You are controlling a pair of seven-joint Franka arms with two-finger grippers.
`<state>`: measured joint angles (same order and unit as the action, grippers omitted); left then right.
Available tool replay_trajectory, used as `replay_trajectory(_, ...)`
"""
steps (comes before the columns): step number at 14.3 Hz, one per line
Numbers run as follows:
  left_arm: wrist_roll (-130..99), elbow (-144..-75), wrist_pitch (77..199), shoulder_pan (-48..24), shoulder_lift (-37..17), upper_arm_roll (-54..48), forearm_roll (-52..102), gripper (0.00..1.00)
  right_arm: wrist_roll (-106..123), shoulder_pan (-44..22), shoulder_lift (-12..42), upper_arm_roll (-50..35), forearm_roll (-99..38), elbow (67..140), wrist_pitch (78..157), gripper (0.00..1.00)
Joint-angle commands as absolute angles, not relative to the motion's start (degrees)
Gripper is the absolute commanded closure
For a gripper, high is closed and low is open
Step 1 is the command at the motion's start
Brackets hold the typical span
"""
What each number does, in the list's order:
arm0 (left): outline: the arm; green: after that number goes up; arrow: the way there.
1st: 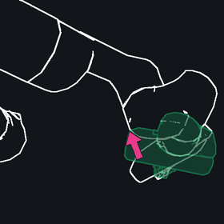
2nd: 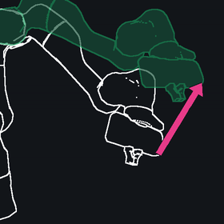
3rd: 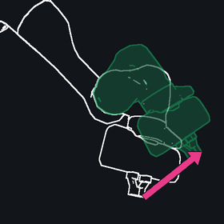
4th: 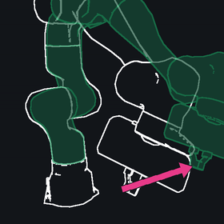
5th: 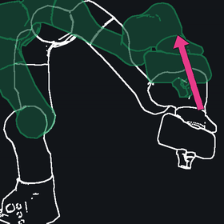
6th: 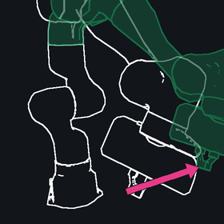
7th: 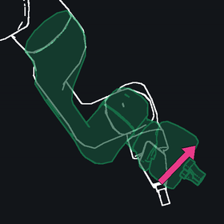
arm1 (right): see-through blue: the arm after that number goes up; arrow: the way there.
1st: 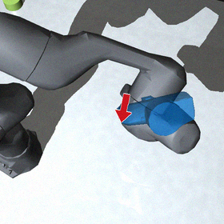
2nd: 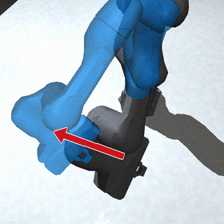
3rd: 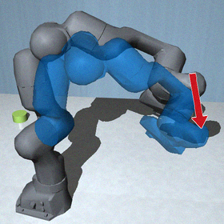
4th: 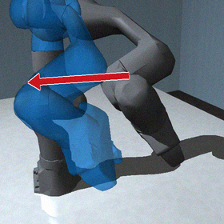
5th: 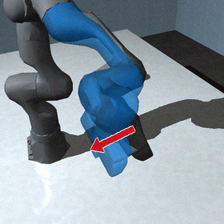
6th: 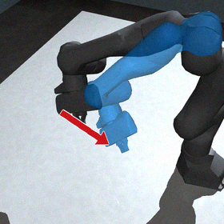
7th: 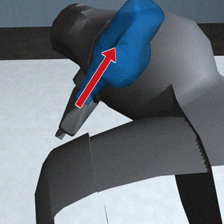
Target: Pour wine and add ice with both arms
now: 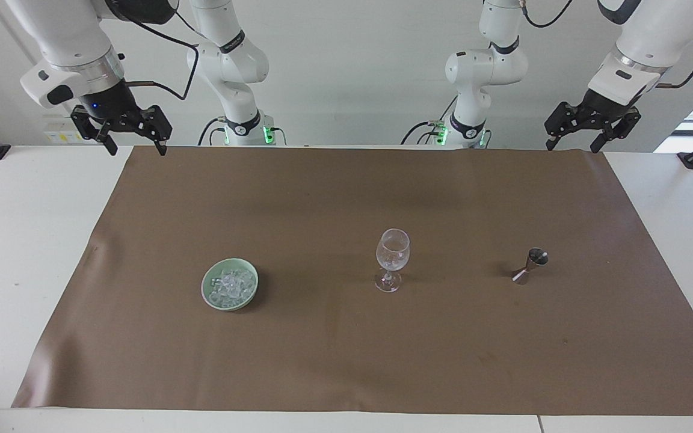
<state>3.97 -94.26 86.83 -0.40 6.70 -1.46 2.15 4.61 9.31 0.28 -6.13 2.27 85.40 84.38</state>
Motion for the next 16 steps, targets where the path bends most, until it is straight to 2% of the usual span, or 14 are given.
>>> replay_trajectory(1,5.53,-94.74,87.45,0.26,7.38,-1.76,2.99,0.0,3.87,9.49,-0.79,-6.24,1.32,86.66,84.73,0.0)
replay_trajectory(11,4.13,-94.74,87.27,0.79,7.47,-1.76,2.99,0.0,3.87,9.49,-0.79,-6.24,1.32,86.66,84.73,0.0)
replay_trajectory(16,-5.07,-95.45,86.58,2.19,7.65,-1.5,4.47,0.0,3.87,9.49,-0.79,-6.24,1.32,86.66,84.73,0.0)
